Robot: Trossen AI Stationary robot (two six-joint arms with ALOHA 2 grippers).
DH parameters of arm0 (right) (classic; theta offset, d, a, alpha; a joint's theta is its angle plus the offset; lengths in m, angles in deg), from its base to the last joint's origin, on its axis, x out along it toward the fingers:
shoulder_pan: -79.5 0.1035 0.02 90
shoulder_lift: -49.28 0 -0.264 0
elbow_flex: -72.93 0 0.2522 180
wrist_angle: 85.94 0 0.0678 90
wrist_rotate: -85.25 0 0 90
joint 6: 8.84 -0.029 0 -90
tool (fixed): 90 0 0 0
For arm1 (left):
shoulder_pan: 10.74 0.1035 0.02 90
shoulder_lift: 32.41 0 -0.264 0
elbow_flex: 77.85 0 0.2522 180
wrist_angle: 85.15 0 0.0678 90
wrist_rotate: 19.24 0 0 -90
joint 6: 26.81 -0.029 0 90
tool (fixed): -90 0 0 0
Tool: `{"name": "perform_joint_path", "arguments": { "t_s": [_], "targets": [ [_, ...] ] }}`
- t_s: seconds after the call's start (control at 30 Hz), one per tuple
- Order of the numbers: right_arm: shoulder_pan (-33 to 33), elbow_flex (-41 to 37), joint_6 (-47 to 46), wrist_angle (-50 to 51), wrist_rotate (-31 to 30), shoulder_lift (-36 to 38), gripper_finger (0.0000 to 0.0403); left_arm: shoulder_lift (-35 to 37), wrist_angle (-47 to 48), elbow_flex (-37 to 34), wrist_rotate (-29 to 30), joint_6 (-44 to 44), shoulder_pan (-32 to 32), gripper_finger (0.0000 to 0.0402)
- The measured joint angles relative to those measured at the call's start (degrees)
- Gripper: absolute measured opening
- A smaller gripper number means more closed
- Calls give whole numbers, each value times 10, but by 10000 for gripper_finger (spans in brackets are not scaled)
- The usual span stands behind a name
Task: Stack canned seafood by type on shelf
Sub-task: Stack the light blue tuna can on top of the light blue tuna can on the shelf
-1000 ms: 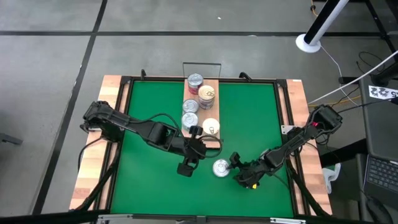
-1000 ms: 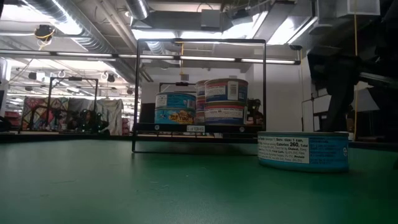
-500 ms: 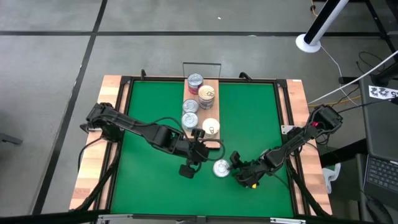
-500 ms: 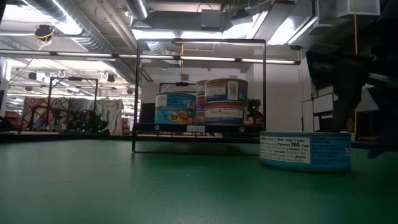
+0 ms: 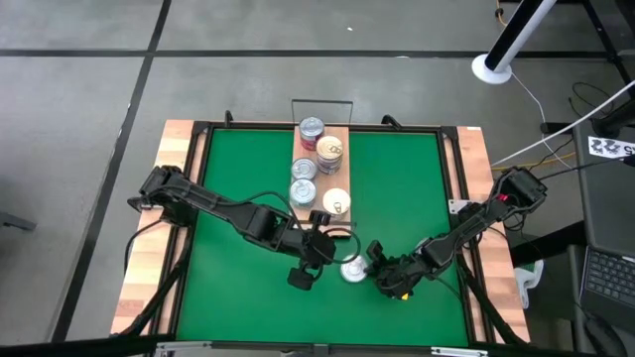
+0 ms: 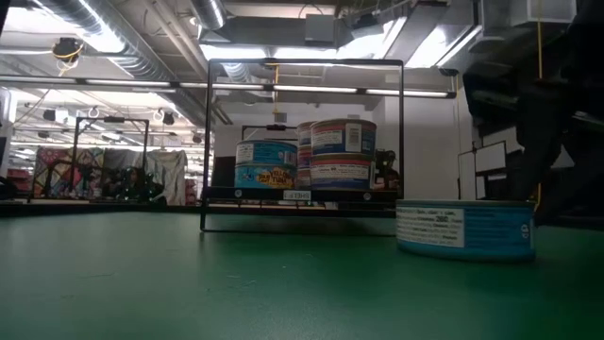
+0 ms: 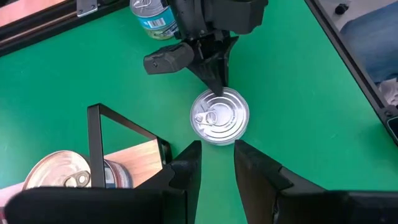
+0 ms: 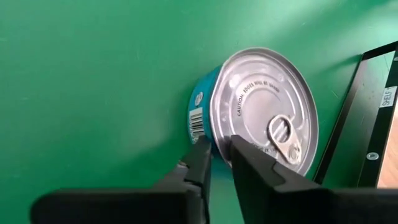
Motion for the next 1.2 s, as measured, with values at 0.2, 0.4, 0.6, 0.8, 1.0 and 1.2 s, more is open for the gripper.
{"name": "perform_joint_path", "arguments": {
  "t_s": [0.2, 0.4, 0.6, 0.8, 1.0, 1.2],
  "targets": [
    [0, 0, -5, -7, 0, 0, 19, 0, 0, 0, 0, -1, -2, 90],
    [0, 0, -22, -17, 6, 0, 4, 0, -2, 0, 0, 1, -5, 90],
    [0, 0, -70, -18, 6, 0, 2, 0, -30, 0, 0, 1, -14, 90],
    [0, -1, -117, -31, 7, -1, 1, 1, -46, 0, -1, 1, -18, 90],
    [0, 11, -157, -50, 11, -1, 1, -1, -46, 0, 0, 22, -17, 90],
    [-1, 40, -158, -38, 6, -1, 0, -17, -52, 0, 3, 25, -16, 121]
  ]
}}
